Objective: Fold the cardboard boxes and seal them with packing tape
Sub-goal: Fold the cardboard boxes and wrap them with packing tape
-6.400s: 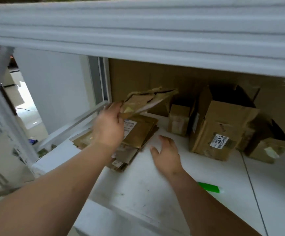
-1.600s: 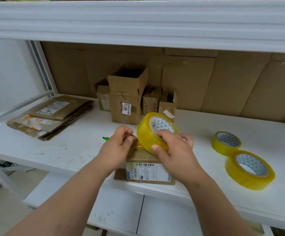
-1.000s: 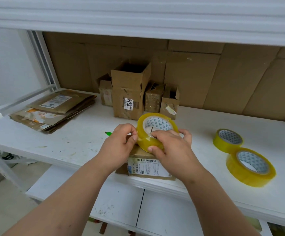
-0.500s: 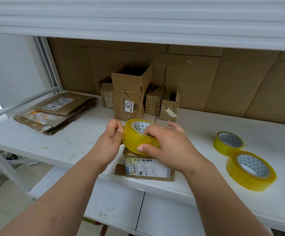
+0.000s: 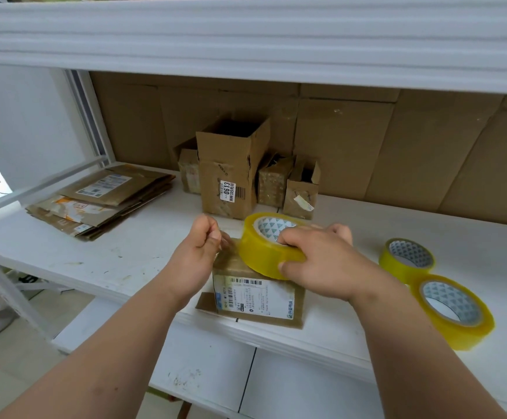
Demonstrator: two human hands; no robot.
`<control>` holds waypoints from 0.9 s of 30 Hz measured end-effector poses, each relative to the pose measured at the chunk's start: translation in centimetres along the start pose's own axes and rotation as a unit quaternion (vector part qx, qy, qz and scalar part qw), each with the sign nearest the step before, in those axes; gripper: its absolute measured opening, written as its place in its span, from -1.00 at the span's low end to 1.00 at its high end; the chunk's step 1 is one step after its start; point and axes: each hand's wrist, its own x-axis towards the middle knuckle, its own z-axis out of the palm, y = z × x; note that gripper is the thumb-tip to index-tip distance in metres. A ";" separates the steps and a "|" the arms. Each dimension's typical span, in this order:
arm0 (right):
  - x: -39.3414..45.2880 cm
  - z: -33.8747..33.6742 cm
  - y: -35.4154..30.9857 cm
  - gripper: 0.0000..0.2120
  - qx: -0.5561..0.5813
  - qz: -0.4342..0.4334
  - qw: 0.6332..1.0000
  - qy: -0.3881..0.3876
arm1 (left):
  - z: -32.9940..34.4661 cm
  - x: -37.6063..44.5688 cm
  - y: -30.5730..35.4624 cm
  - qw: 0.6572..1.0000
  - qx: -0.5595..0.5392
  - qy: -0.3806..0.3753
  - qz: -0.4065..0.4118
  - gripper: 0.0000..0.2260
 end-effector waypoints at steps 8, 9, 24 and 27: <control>-1.2 0.4 1.4 -0.60 -0.010 0.037 0.995 0.093 | 0.0 -0.1 -0.9 0.999 -0.011 0.039 -0.032 -0.82; -1.3 0.2 1.8 -0.55 -0.028 0.056 0.990 0.128 | -0.1 -0.2 -1.0 0.998 -0.005 0.044 -0.035 -0.81; -3.4 0.0 3.4 -0.43 0.184 0.159 0.968 -0.067 | 1.3 1.4 -0.3 0.989 -0.082 0.073 -0.097 -0.80; -3.2 -0.8 3.4 -0.65 0.214 0.167 0.962 0.001 | 1.4 1.6 -0.5 0.990 -0.083 0.063 -0.099 -0.79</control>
